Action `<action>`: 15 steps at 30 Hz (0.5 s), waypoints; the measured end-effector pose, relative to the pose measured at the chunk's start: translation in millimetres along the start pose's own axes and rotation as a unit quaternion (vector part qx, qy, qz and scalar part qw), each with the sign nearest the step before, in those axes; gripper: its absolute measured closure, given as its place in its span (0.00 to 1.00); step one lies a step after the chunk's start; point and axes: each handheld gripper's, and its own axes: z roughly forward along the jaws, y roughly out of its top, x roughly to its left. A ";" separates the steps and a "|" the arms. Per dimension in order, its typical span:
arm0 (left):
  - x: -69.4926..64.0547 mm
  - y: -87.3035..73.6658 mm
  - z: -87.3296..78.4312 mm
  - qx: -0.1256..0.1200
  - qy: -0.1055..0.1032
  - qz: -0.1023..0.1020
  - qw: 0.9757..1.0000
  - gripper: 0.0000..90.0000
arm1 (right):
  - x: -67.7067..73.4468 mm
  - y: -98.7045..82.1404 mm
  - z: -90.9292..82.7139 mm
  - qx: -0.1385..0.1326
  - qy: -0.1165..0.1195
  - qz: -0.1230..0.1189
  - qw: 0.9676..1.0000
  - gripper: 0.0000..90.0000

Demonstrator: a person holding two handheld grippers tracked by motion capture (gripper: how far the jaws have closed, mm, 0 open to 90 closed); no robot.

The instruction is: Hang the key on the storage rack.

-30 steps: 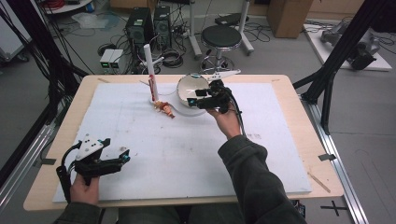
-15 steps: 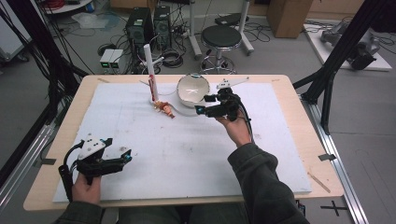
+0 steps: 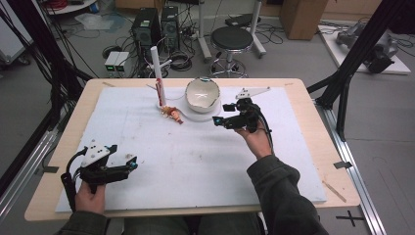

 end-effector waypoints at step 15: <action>-1.3 0.2 1.3 0.002 0.000 0.002 1.000 0.22 | 4.9 -18.9 -16.1 0.010 -0.011 -0.011 1.000 0.22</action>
